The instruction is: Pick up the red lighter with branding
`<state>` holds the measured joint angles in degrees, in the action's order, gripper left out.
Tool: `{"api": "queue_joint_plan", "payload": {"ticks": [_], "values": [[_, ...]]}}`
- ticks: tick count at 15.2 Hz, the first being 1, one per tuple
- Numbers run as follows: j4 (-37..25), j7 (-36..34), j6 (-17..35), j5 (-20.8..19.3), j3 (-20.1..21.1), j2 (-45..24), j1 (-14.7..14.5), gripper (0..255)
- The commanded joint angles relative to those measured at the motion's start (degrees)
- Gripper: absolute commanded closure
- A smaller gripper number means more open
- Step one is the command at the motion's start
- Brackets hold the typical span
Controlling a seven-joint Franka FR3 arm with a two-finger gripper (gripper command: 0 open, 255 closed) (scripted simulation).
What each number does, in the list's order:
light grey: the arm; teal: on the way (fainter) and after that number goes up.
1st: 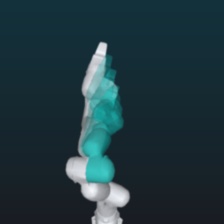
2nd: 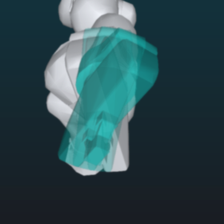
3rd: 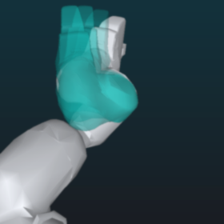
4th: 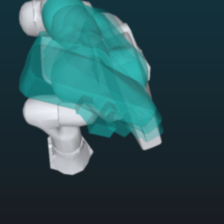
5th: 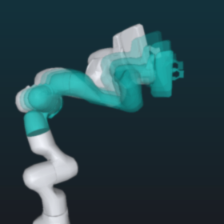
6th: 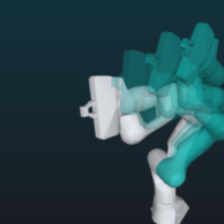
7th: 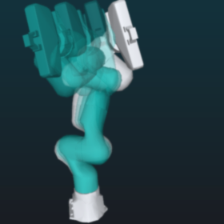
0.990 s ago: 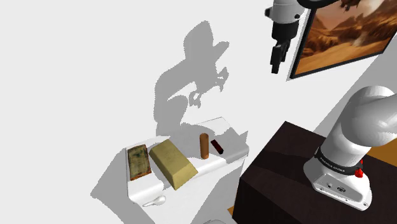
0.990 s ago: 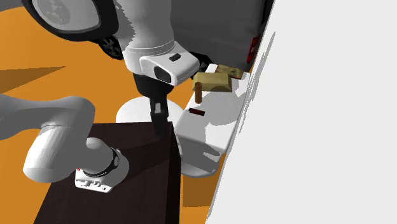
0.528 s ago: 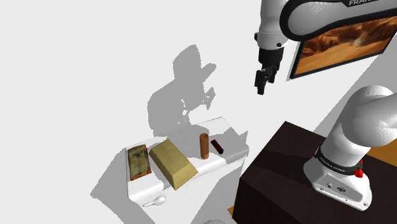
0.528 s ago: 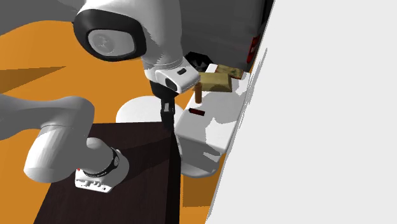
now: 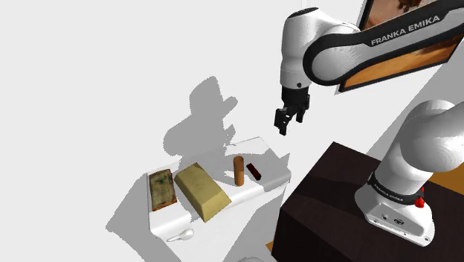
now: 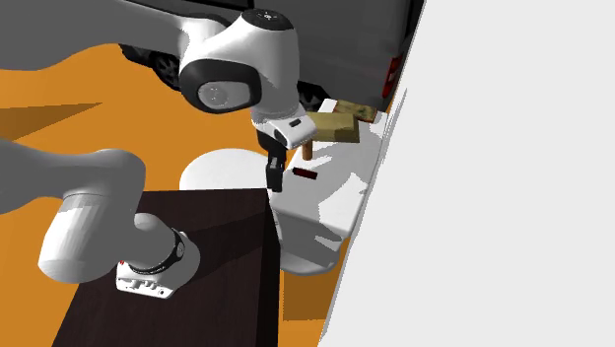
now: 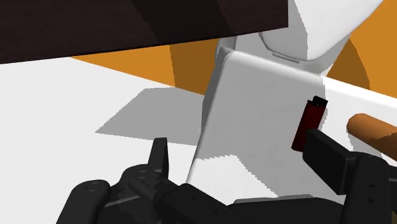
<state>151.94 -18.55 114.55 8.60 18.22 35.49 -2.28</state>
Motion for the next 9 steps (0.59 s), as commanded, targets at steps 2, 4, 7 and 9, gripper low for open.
{"api": "queue_joint_plan", "payload": {"ticks": [2,4,7,9], "values": [[0.55,-5.0,6.15,2.22,3.19,-5.0,-0.18,0],[0.15,-8.34,10.15,3.17,5.37,-9.01,-0.04,0],[-1.15,-13.64,16.14,3.61,8.63,-15.68,0.55,0],[-2.47,-17.52,20.03,3.0,10.72,-20.5,1.18,0]]}}
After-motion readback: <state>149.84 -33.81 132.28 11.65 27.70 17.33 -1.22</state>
